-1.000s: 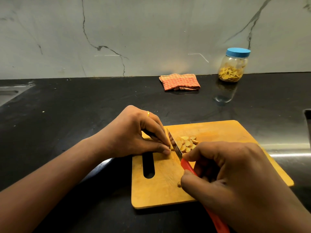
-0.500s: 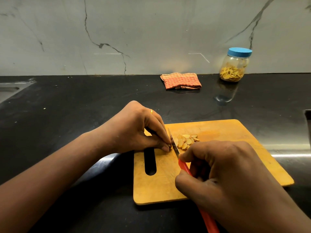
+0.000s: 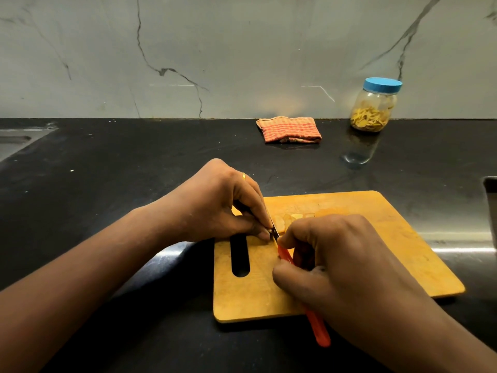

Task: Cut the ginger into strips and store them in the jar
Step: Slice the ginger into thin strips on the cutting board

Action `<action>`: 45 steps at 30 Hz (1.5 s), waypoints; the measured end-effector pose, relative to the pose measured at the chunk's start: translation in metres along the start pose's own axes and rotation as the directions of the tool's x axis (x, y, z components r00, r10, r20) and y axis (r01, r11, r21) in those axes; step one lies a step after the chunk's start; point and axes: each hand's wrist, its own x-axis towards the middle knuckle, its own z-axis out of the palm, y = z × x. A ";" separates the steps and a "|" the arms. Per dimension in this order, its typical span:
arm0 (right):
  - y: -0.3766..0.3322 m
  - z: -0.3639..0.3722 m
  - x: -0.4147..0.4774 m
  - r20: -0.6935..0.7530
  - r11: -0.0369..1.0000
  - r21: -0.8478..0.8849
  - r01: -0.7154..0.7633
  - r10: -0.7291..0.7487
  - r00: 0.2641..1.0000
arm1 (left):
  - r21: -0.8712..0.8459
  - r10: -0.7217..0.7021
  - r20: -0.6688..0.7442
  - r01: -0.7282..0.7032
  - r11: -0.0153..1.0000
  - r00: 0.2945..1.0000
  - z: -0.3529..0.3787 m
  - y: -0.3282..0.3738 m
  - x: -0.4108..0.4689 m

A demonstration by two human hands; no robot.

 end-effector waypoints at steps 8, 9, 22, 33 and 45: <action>0.007 -0.015 -0.010 0.041 0.998 0.029 0.047 -0.048 0.998 | -0.022 -0.027 0.025 0.028 0.999 0.999 -0.003 -0.001 -0.001; 0.010 -0.016 -0.010 0.047 0.998 0.024 0.063 -0.064 0.997 | -0.024 -0.030 0.031 0.030 0.999 0.999 -0.004 -0.001 -0.002; 0.025 -0.022 -0.017 0.006 0.995 0.091 0.032 -0.033 0.999 | -0.086 -0.078 0.123 0.089 0.992 0.989 -0.009 0.000 -0.005; 0.024 -0.022 -0.022 -0.020 0.996 0.081 0.047 -0.046 0.999 | -0.041 -0.086 0.093 0.090 0.995 0.992 -0.003 0.003 -0.005; 0.024 -0.021 -0.023 -0.032 0.994 0.090 0.064 -0.061 0.998 | 0.000 -0.124 0.140 0.125 0.992 0.982 -0.002 0.002 -0.004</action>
